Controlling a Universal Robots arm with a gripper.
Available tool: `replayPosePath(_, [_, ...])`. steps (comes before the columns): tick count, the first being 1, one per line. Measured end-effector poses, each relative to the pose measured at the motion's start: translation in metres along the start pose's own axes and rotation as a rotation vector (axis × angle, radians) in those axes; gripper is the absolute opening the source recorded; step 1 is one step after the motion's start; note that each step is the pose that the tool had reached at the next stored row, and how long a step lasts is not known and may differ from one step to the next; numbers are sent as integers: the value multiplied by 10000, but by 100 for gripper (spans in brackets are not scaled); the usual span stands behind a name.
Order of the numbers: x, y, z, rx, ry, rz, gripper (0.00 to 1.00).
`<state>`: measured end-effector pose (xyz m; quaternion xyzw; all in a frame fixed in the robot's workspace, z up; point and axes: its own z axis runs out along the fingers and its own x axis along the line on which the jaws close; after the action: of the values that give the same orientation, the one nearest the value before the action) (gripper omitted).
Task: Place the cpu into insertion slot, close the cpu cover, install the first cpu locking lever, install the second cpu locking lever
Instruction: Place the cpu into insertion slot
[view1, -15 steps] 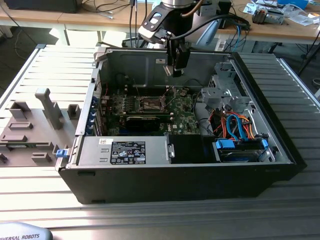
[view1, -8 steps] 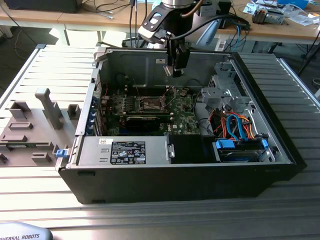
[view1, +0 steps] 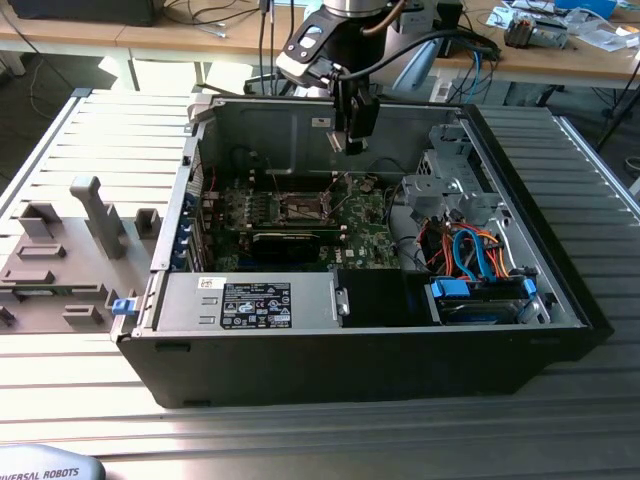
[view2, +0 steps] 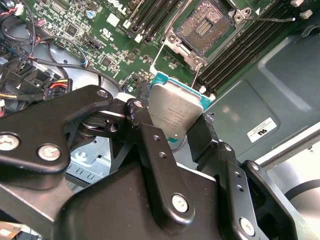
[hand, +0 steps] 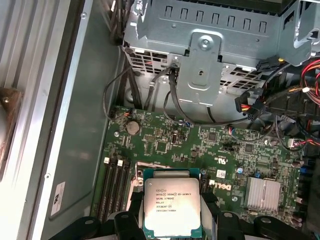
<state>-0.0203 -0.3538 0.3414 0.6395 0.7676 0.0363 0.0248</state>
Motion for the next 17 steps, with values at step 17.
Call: replayPosePath(17, [0, -1, 10, -2, -14, 150, 54])
